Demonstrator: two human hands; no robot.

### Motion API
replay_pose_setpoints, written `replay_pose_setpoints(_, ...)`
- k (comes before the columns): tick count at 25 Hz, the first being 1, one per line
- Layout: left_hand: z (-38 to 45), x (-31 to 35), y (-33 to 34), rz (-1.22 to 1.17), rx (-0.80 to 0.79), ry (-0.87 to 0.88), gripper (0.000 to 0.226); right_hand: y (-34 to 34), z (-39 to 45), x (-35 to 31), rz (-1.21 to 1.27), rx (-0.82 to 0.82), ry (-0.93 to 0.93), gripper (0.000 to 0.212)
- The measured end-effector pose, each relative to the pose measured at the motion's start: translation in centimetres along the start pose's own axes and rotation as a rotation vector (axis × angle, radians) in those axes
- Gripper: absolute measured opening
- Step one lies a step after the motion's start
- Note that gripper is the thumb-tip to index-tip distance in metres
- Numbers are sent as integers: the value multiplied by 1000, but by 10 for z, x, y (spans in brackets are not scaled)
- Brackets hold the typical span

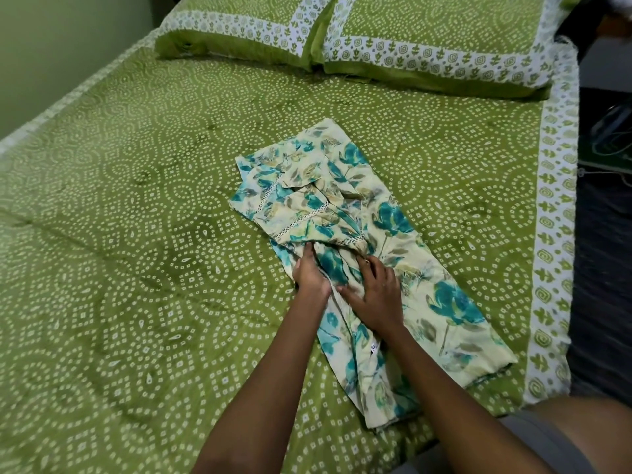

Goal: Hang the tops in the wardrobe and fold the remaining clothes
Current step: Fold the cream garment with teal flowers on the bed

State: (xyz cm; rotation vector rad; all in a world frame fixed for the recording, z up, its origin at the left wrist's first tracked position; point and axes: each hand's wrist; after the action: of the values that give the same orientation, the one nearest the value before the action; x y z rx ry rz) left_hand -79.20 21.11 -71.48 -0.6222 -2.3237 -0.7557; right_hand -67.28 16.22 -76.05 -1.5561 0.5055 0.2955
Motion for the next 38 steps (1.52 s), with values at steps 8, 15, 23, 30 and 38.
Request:
replay_pose_setpoints(8, 5, 35, -36, -149, -139, -2, 15, 1, -14, -1, -101, -55, -4, 107)
replay_pose_setpoints(15, 5, 74, -23, 134, -189, -17, 21, -5, -19, -2, -114, -105, 1, 118)
replay_pose_setpoints(23, 30, 121, -77, -221, 77, 121, 24, -7, -20, -1, -96, -124, 8, 121)
replay_pose_setpoints(30, -5, 151, -142, -121, -36, 274, 17, -8, -20, 0, -102, -126, 3, 122)
replay_pose_setpoints(38, 9, 157, -202, 449, 281, 350, 39, -12, -20, 0, -101, -154, -9, 112)
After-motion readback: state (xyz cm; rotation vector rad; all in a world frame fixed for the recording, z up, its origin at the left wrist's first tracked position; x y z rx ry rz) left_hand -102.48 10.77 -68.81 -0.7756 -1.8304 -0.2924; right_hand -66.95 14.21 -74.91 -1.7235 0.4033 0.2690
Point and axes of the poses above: each hand's wrist, its own z-axis towards the middle knuckle, its own y-axis out of the palm, x = y × z, and after that the axes turned 10 degrees about y, right-handed
